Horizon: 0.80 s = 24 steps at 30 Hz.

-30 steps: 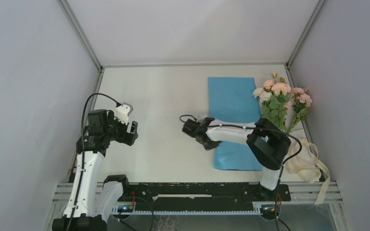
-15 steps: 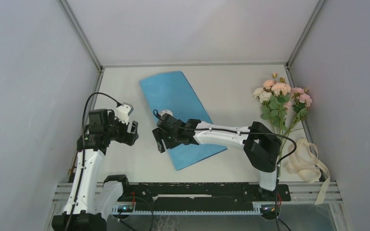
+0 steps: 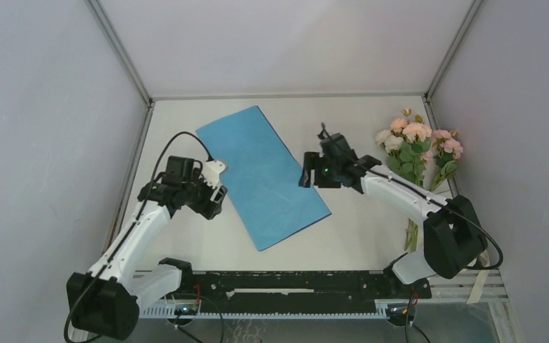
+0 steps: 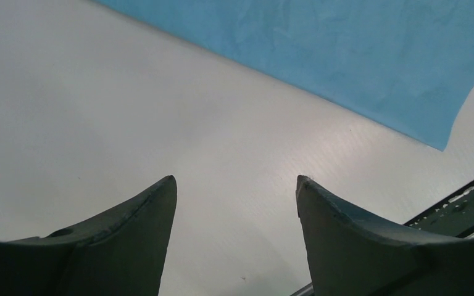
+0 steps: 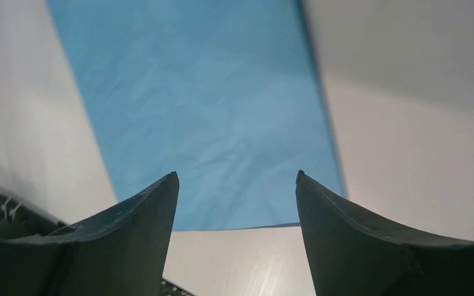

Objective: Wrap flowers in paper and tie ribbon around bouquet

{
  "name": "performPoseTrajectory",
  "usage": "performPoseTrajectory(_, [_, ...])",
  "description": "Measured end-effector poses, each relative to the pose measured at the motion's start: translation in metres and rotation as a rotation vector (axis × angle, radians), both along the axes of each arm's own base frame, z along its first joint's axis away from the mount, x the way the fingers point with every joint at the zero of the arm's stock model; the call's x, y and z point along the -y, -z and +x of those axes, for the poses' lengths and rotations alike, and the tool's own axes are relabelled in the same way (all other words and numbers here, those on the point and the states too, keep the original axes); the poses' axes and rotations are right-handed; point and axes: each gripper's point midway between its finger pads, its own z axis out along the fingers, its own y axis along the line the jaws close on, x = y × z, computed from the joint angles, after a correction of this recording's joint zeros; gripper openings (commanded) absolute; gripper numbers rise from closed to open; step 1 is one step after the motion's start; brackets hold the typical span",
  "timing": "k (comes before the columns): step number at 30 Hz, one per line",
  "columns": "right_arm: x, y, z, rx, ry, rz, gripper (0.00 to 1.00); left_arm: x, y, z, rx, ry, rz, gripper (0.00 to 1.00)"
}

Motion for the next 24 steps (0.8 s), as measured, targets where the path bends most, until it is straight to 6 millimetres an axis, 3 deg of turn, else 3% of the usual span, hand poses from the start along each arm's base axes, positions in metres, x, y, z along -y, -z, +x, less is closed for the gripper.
performPoseTrajectory(3, [0.036,0.012,0.022,-0.038,0.068,-0.002,0.75,0.005,0.013,0.007,-0.029,0.020,0.035,0.70])
performPoseTrajectory(8, [0.051,0.020,0.054,-0.073,0.066,0.079,0.66,0.002,0.042,0.018,-0.116,-0.017,0.086,0.61])
performPoseTrajectory(11, [0.047,0.030,0.079,-0.096,0.057,0.116,0.64,0.001,0.056,0.021,-0.171,-0.041,0.105,0.58])
performPoseTrajectory(16, [0.023,0.052,0.107,-0.150,0.004,0.160,0.61,0.001,0.068,0.030,-0.226,-0.078,0.120,0.55])
performPoseTrajectory(24, [0.003,0.088,0.120,-0.229,-0.037,0.186,0.59,0.005,0.084,0.041,-0.280,-0.107,0.124,0.54])
